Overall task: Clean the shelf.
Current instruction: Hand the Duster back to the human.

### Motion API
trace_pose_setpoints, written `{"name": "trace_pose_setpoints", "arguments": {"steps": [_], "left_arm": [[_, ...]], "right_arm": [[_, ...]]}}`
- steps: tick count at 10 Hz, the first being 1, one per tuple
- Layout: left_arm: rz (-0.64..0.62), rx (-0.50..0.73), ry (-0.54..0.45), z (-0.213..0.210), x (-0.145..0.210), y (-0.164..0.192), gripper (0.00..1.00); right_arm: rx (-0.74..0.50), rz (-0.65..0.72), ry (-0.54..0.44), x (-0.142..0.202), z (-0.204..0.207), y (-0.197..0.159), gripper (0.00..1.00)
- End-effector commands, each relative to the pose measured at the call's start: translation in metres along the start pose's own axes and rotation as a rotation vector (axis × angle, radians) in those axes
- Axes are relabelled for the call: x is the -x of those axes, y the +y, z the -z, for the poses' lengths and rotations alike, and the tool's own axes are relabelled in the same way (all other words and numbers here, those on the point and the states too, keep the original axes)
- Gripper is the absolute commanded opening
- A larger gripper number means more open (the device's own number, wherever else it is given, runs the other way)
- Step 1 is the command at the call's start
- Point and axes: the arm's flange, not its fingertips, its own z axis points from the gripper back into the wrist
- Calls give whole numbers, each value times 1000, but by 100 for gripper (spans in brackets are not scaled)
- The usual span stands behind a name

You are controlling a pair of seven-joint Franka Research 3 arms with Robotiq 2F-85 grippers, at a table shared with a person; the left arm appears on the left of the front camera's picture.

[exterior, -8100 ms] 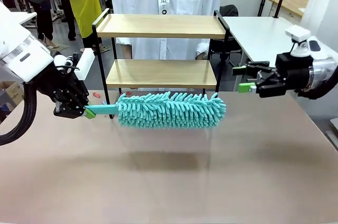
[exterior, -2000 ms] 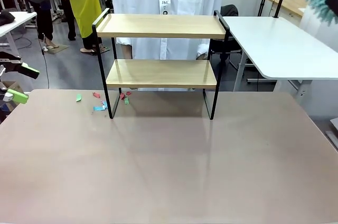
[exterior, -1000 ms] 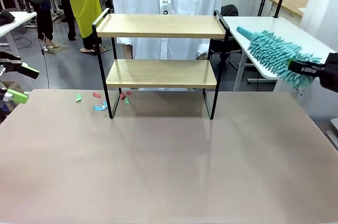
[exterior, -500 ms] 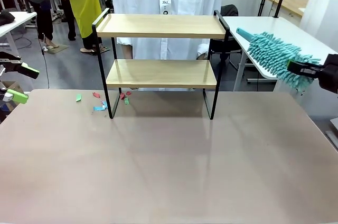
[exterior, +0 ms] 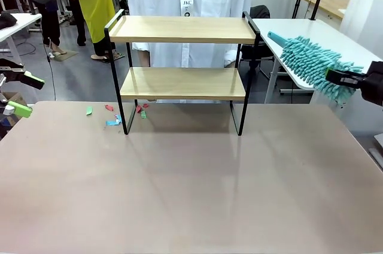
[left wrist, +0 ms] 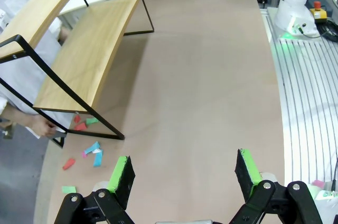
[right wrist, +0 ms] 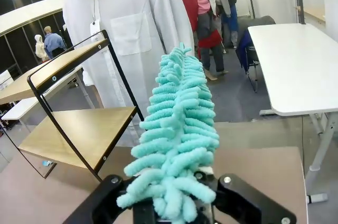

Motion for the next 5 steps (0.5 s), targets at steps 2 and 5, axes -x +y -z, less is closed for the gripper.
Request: {"name": "trace_pose_setpoints", "arguments": {"steps": [2,5], "left_arm": [[16,0,-29,0,0,1,100],[16,0,-29,0,0,1,100]], "right_arm": [[-4,-10,-7,-4,-1,0,16],[-4,-10,-7,-4,-1,0,16]]}}
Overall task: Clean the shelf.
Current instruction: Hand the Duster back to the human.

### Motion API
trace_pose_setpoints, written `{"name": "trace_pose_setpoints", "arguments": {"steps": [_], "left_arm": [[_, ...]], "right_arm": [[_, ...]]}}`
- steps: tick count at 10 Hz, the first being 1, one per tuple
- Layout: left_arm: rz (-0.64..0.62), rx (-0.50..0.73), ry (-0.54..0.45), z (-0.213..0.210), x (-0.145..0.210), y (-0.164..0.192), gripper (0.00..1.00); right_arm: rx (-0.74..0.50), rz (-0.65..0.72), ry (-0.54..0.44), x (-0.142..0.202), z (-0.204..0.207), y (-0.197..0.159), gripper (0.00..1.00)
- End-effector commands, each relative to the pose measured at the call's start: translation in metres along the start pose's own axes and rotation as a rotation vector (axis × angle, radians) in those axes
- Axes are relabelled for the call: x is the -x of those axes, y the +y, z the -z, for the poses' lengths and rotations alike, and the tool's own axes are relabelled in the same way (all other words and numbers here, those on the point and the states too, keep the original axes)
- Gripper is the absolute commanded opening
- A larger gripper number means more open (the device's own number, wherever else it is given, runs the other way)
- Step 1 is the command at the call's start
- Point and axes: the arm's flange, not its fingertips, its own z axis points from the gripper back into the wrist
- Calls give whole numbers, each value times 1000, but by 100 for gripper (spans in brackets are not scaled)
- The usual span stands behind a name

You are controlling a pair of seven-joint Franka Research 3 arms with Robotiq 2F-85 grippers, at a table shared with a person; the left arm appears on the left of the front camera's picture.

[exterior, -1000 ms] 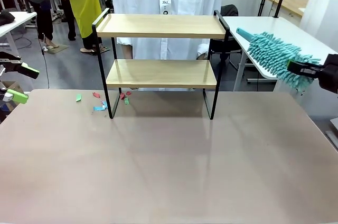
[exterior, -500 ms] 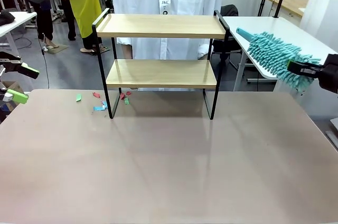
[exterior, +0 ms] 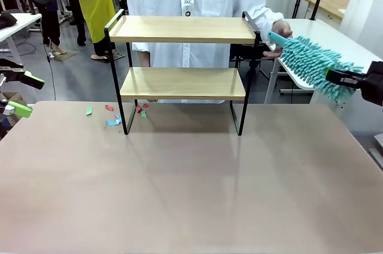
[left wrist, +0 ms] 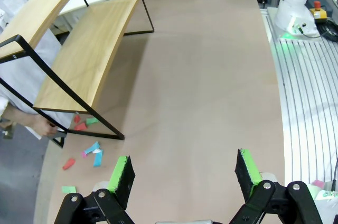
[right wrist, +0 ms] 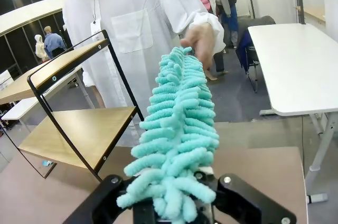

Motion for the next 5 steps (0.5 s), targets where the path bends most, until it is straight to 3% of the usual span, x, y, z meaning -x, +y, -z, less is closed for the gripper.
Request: {"name": "trace_pose_setpoints", "arguments": {"steps": [1,5], "left_arm": [[16,0,-29,0,0,1,100],[16,0,-29,0,0,1,100]], "right_arm": [[-4,-10,-7,-4,-1,0,16],[-4,-10,-7,-4,-1,0,16]]}}
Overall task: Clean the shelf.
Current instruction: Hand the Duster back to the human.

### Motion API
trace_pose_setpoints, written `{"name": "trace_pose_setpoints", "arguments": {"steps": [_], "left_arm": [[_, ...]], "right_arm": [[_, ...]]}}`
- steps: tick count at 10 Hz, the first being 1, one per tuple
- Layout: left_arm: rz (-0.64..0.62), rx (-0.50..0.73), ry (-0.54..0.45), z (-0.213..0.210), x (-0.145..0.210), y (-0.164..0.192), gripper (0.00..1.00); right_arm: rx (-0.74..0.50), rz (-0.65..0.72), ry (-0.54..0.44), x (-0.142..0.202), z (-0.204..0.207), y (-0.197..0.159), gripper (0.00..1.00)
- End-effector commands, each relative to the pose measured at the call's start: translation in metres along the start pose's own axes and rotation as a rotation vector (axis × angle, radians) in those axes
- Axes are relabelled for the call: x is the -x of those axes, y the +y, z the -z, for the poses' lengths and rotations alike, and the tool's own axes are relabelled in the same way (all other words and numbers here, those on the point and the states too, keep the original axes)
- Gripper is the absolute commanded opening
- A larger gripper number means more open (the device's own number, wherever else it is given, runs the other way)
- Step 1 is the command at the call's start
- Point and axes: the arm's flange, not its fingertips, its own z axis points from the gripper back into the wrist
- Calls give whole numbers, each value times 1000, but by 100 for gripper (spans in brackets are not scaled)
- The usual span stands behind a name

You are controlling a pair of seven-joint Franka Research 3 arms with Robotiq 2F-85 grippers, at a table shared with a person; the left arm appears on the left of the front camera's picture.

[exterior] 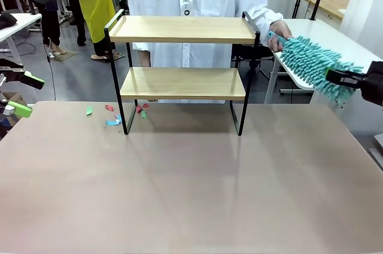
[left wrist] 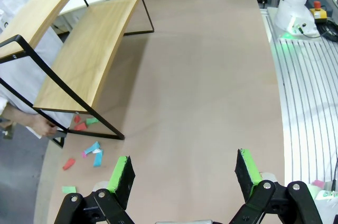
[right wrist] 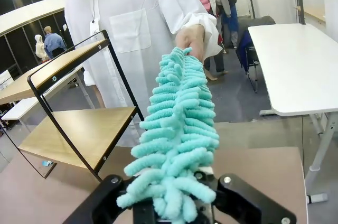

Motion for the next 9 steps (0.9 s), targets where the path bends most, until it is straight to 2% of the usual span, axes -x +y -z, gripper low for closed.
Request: {"name": "trace_pose_setpoints", "arguments": {"steps": [1,2,3,4,5,6,7,9], "left_arm": [[16,0,-28,0,0,1,100],[16,0,-28,0,0,1,100],[16,0,-28,0,0,1,100],[16,0,-28,0,0,1,100],[16,0,-28,0,0,1,100],[16,0,-28,0,0,1,100],[16,0,-28,0,0,1,100],[16,0,-28,0,0,1,100]], "right_arm": [[-4,-10,-6,-4,-1,0,16],[-4,-10,-6,-4,-1,0,16],[0,0,0,0,0,0,75],[-1,0,-10,-4,-2,1,75],[0,0,-22,-11,-5,1,100],[-3,7,-45,-20,-11,3,79],[-13,32,-75,-34,-16,3,100],[-12,106,-182,-71,-34,-3,100]]}}
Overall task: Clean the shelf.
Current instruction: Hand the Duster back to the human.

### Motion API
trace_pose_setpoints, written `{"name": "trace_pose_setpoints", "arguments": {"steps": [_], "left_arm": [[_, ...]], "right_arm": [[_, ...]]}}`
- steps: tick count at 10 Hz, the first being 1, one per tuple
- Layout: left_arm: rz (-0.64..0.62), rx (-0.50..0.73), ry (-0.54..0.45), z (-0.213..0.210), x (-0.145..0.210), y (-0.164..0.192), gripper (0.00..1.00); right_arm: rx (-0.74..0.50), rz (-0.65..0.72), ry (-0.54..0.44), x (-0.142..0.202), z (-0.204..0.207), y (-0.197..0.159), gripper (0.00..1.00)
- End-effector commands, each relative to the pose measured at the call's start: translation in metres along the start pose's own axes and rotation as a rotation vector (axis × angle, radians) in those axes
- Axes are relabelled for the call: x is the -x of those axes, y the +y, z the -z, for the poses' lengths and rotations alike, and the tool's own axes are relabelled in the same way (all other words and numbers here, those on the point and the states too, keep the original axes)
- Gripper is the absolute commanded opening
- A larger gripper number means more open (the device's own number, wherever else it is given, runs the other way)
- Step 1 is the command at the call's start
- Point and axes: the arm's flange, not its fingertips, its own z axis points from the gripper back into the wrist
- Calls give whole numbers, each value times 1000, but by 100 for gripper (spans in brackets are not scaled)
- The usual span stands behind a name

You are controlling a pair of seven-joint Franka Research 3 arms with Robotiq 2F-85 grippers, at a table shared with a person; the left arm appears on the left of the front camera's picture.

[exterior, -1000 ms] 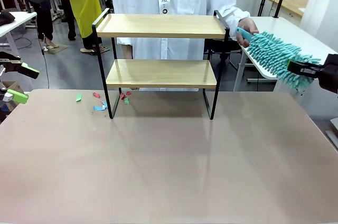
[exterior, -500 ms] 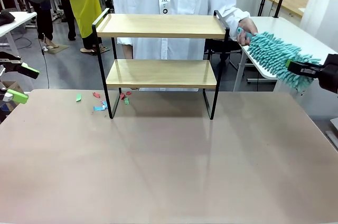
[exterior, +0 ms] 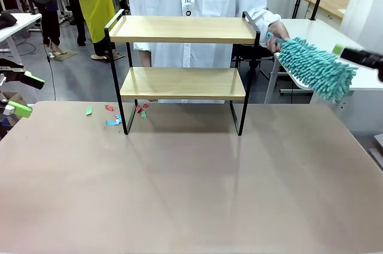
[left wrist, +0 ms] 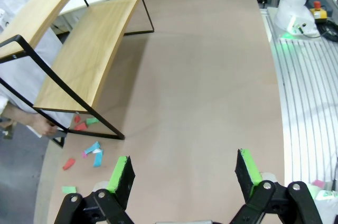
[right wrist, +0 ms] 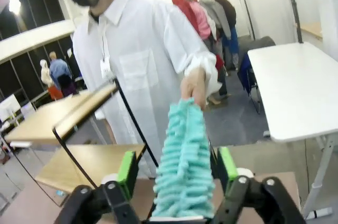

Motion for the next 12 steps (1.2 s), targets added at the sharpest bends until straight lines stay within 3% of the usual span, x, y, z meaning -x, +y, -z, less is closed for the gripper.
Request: {"name": "trace_pose_setpoints", "arguments": {"steps": [1,5,7,8,12], "left_arm": [[16,0,-29,0,0,1,100],[16,0,-29,0,0,1,100],[16,0,-29,0,0,1,100],[16,0,-29,0,0,1,100],[16,0,-29,0,0,1,100]], "right_arm": [[-1,94,-104,-39,-14,-12,100],[54,275,-301,-91,-46,-57,100],[46,313,-292,-91,-47,-69,100],[69,256,-283,-95,-55,-60,100],[69,256,-283,-95,-55,-60,100]]}}
